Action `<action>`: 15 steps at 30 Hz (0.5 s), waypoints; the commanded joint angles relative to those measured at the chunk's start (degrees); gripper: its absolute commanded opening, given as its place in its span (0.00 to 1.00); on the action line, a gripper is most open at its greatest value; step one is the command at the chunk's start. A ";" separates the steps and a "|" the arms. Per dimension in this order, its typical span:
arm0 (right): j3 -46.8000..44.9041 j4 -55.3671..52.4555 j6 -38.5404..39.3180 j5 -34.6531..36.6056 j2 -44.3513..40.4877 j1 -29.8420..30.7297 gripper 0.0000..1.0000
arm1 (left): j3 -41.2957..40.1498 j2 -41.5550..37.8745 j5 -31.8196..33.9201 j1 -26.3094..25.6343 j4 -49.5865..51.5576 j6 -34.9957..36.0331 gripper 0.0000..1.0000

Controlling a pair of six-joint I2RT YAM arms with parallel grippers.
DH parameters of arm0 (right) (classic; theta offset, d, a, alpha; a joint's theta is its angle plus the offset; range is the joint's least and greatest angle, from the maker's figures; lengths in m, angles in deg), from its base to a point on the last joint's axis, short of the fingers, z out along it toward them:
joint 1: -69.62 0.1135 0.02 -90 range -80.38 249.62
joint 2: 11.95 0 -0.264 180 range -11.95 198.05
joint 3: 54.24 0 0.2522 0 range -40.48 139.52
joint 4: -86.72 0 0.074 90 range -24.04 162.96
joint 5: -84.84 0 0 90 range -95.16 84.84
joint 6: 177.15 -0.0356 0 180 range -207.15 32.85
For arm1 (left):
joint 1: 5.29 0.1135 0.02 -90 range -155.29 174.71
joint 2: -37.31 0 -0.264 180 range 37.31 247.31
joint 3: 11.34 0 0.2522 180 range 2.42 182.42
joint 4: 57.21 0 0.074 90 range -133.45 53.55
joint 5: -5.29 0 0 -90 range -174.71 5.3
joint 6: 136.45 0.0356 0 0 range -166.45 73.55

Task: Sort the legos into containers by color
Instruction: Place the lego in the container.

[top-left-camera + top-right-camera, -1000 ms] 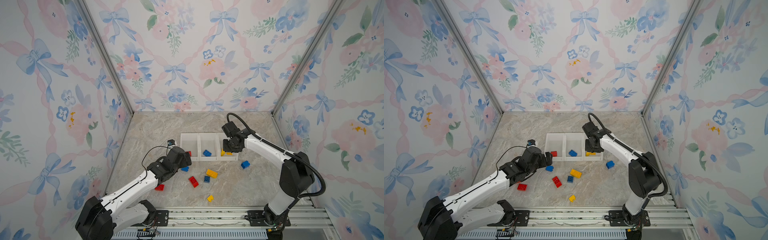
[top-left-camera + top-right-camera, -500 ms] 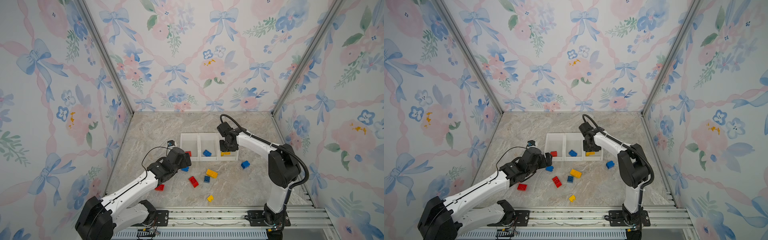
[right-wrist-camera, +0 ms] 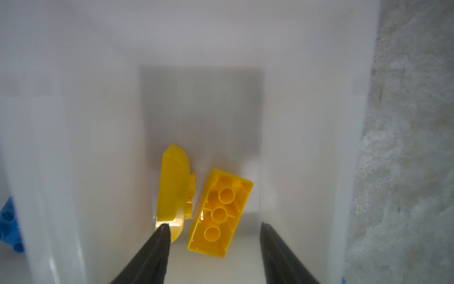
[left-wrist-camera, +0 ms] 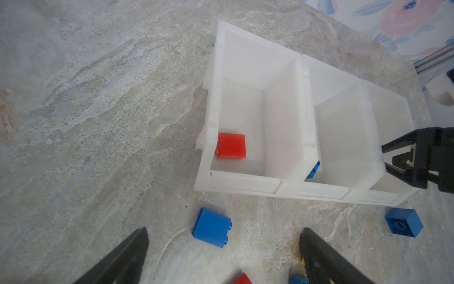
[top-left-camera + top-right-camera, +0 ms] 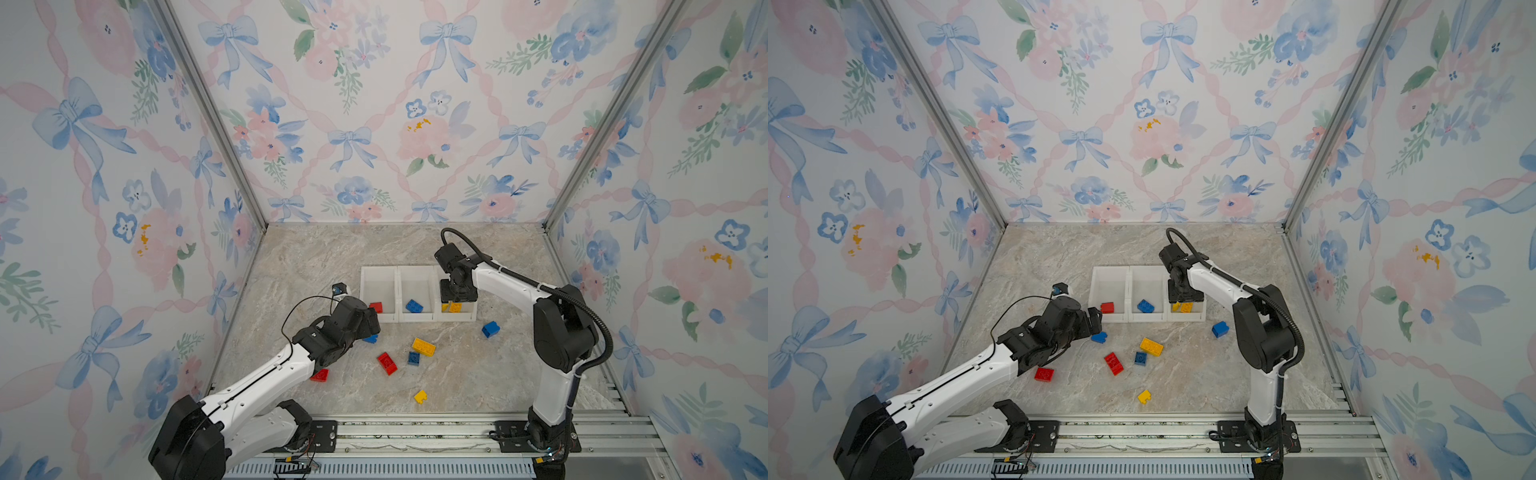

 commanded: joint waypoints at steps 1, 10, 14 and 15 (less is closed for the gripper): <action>1.30 -1.63 -0.18 0.98 -1.76 0.29 0.63 | -1.04 -1.27 0.89 0.79 0.77 -1.41 0.98; -1.95 -3.65 -0.92 0.34 -9.28 2.12 0.73 | -0.40 -1.64 6.42 4.63 10.25 -8.14 0.98; -3.38 -5.00 -0.94 -1.19 -12.19 2.85 0.77 | -1.15 -2.06 4.67 9.52 13.27 -11.02 0.96; -3.59 -5.40 -0.90 -1.68 -12.92 2.96 0.79 | -1.36 -2.30 3.89 11.06 13.84 -11.68 0.95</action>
